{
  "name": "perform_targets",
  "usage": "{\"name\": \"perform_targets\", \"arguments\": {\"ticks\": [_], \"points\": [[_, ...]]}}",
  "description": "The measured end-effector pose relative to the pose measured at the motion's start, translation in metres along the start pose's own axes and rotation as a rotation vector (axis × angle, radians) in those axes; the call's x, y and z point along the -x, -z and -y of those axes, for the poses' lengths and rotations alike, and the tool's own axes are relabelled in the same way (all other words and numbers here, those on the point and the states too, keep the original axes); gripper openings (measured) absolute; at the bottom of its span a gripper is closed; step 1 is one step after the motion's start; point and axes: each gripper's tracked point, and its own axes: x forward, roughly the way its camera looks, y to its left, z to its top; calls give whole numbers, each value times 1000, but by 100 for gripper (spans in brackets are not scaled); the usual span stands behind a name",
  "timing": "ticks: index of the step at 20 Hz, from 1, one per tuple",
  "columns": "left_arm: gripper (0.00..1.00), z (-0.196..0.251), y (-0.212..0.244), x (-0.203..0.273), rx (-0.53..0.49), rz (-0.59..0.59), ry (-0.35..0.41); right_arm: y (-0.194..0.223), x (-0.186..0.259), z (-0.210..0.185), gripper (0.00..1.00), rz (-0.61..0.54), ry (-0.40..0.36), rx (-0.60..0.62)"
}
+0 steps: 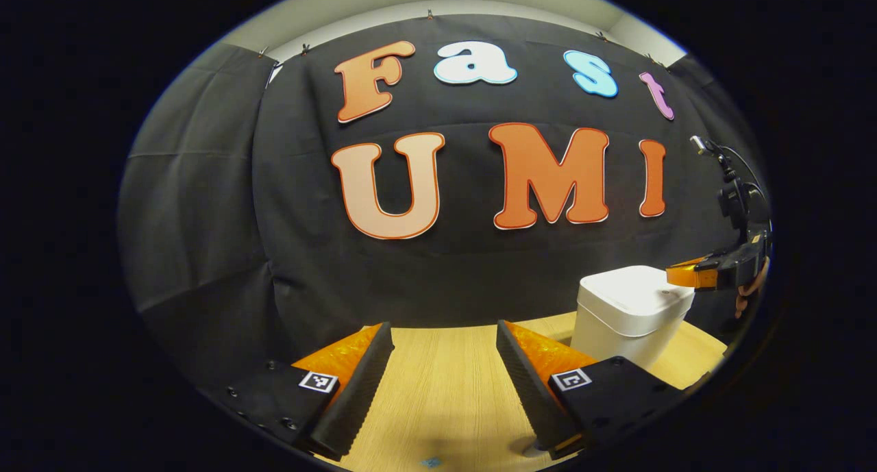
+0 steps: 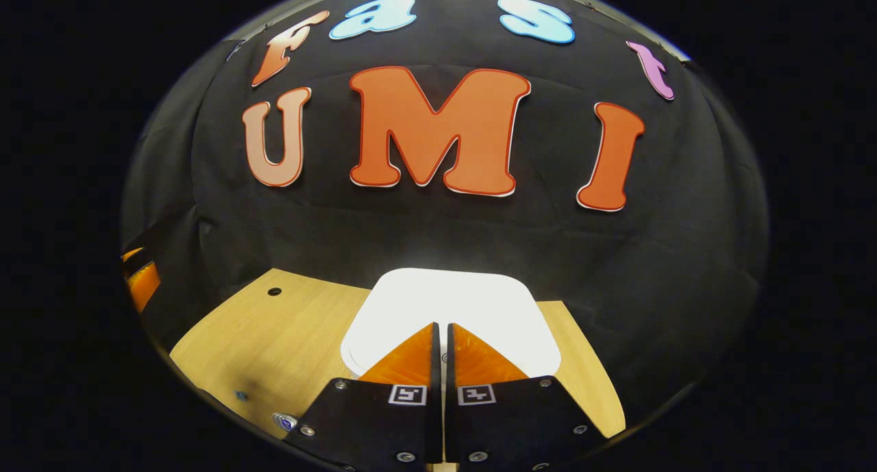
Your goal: Press the lid of the desktop garbage bin to open it, pick up the crumpled paper on the desktop and throw it into the bin, then pick up the pop can on the desktop and drop it into the bin, and finally close the garbage bin lid.
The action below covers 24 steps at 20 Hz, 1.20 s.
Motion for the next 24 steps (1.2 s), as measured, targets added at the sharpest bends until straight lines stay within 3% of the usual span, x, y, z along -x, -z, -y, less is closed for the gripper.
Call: {"name": "perform_targets", "arguments": {"ticks": [14,24], "points": [[98,11,1,-8,-9,-14,4,21,-13,1,2,-90,-7,-14],[99,-6,-2,-1,-13,0,-16,-14,4,-4,2,14,-12,37]]}}
